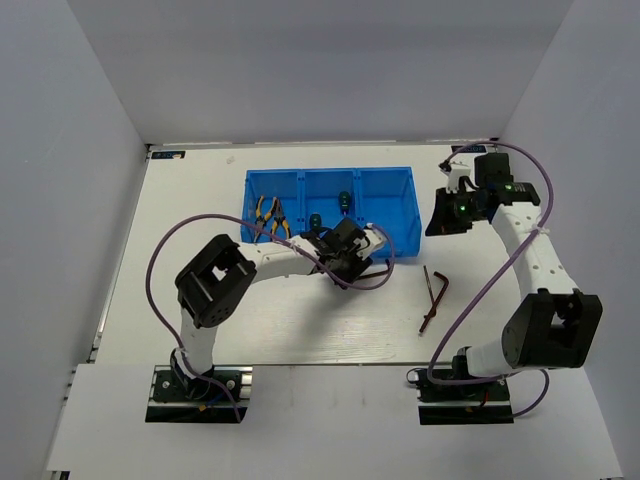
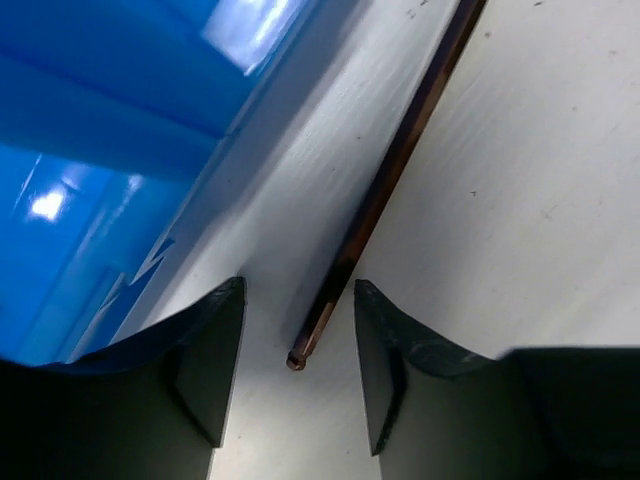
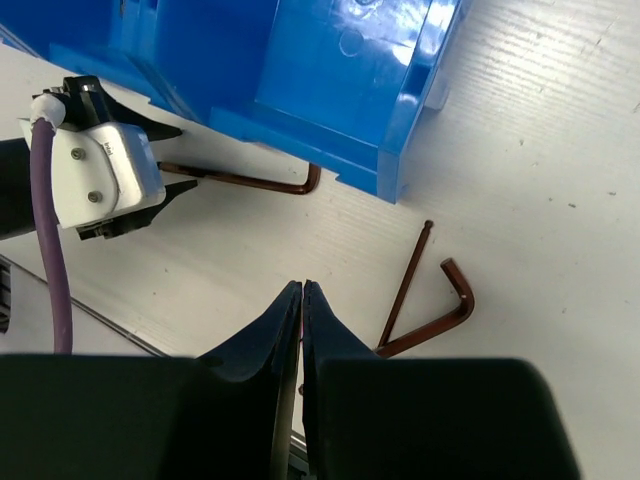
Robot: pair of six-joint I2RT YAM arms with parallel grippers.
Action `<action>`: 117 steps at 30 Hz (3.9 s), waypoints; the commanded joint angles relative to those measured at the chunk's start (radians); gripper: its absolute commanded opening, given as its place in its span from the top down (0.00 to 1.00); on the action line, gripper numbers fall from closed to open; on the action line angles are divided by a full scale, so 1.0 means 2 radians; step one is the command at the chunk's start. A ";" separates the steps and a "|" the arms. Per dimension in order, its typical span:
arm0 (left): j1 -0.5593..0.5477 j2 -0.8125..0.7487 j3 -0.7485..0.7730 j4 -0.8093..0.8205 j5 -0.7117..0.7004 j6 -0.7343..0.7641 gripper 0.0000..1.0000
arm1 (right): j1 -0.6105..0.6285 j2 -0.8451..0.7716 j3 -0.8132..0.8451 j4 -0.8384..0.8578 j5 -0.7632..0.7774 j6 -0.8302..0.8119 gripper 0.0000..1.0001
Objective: Sort the tools into containers
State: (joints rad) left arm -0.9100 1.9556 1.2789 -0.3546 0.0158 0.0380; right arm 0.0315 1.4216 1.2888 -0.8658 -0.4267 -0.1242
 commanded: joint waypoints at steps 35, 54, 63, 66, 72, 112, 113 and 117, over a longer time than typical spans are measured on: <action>-0.033 -0.097 0.150 -0.067 0.025 0.009 1.00 | -0.052 -0.057 -0.121 -0.001 -0.001 -0.052 0.66; -0.038 -0.028 0.119 -0.080 0.076 -0.001 0.57 | -0.052 -0.085 -0.160 0.009 0.011 -0.057 0.52; -0.043 -0.001 0.081 -0.062 0.071 -0.012 0.51 | -0.053 -0.085 -0.165 0.009 0.010 -0.051 0.51; -0.048 0.015 0.072 -0.062 0.071 -0.017 0.51 | -0.053 -0.085 -0.163 0.010 0.012 -0.050 0.51; -0.063 0.038 0.065 -0.065 0.037 -0.022 0.53 | -0.058 -0.087 -0.162 0.010 0.014 -0.050 0.51; -0.025 0.113 0.414 -0.165 -0.202 -0.119 1.00 | -0.099 -0.116 -0.181 0.003 0.002 -0.061 0.51; -0.025 0.126 0.434 -0.173 -0.210 -0.124 1.00 | -0.099 -0.115 -0.180 0.003 0.005 -0.062 0.51; -0.004 0.200 0.518 -0.189 -0.220 -0.140 1.00 | -0.098 -0.109 -0.179 0.000 0.018 -0.071 0.50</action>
State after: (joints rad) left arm -0.9478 2.3131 2.2406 -0.6949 -0.3607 -0.1940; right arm -0.1623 1.2102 0.9333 -0.8635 -0.4076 -0.2401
